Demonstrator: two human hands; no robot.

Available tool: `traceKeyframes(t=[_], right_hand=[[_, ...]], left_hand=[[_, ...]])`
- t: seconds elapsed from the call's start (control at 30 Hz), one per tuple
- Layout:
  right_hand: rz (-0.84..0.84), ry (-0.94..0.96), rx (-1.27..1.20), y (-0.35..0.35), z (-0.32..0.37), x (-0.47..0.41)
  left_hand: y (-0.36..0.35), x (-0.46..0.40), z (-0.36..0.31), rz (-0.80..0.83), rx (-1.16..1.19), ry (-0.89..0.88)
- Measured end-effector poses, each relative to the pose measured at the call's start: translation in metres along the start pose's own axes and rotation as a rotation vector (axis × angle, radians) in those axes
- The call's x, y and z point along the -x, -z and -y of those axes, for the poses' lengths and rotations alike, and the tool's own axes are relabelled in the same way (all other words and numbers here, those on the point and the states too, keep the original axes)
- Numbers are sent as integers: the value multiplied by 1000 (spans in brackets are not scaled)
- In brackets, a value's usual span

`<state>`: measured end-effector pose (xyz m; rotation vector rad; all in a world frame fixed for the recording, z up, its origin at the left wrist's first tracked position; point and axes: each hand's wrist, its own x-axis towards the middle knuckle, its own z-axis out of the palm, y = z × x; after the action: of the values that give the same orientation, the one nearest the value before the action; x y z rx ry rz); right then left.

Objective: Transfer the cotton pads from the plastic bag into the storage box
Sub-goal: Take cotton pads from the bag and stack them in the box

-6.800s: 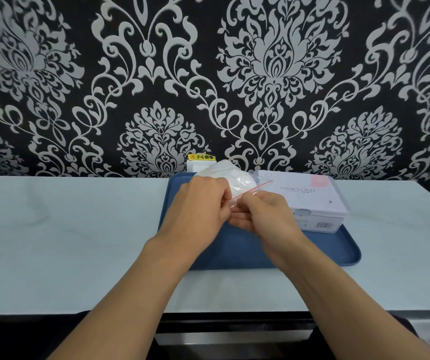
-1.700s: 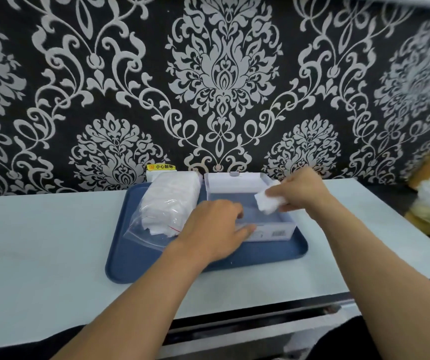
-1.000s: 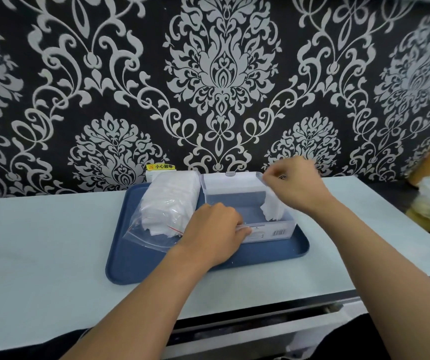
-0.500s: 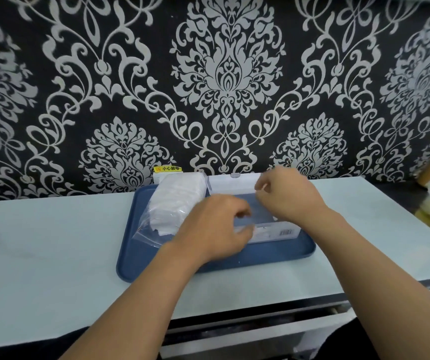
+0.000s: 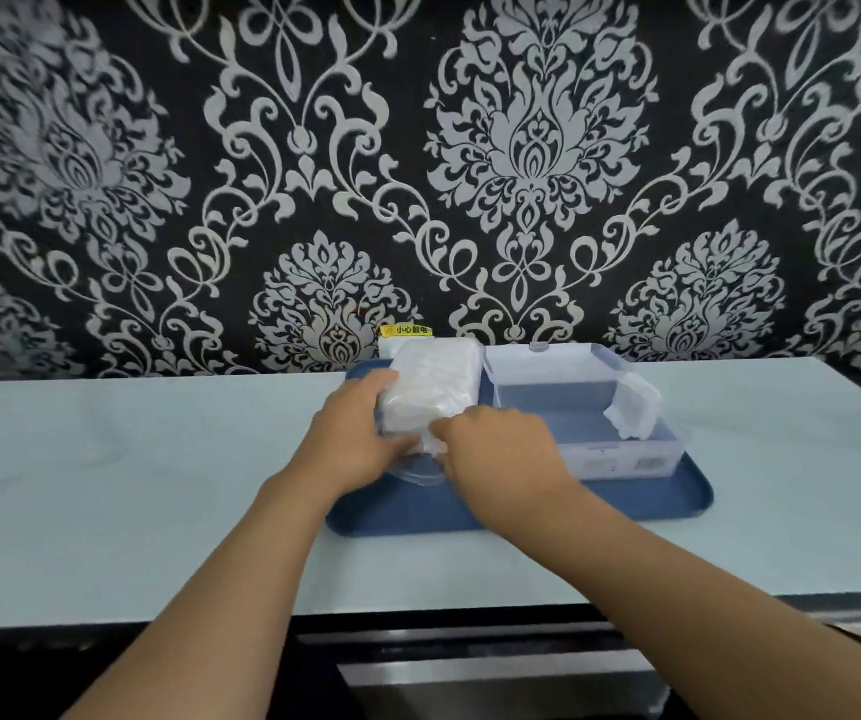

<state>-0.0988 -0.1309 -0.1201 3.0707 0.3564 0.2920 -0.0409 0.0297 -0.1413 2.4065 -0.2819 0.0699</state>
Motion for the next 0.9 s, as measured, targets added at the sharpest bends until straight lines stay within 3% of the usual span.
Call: traceKeyframes(t=[0.13, 0.33, 0.9], right_hand=[[-88, -105, 30, 4, -3, -2], [-103, -168, 66, 2, -23, -9], [-95, -204, -187, -15, -35, -26]], left_hand=[[-10, -7, -12, -188, -70, -27], [-15, -12, -25, -260, 18, -50], [-19, -9, -33, -194, -51, -42]])
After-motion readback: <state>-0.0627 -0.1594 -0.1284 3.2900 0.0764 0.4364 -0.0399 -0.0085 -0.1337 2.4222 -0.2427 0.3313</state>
